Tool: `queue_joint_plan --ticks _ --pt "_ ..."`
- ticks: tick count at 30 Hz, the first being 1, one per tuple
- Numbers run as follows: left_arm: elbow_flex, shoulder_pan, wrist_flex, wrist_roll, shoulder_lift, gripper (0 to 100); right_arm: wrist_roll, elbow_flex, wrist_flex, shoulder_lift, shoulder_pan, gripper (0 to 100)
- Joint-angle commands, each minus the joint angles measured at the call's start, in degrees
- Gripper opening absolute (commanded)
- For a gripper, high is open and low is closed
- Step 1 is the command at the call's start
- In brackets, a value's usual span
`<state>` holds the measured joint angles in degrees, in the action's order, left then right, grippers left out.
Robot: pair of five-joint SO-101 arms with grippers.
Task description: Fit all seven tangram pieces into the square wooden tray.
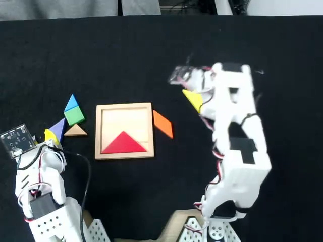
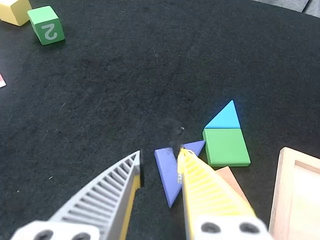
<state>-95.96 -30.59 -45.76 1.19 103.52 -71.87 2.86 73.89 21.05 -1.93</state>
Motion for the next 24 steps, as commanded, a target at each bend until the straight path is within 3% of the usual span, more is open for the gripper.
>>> queue_joint_plan --ticks 1,12,24 --pt "-0.22 0.84 1.32 0.44 0.44 13 -0.88 4.53 -11.08 -2.59 2.37 38.7" --pt "-1.45 0.84 4.04 0.44 0.44 13 -0.88 5.23 -17.05 -0.75 2.11 38.6" --pt "-1.45 0.84 3.96 0.44 0.44 13 -0.88 -4.44 -14.15 10.95 0.53 38.5"
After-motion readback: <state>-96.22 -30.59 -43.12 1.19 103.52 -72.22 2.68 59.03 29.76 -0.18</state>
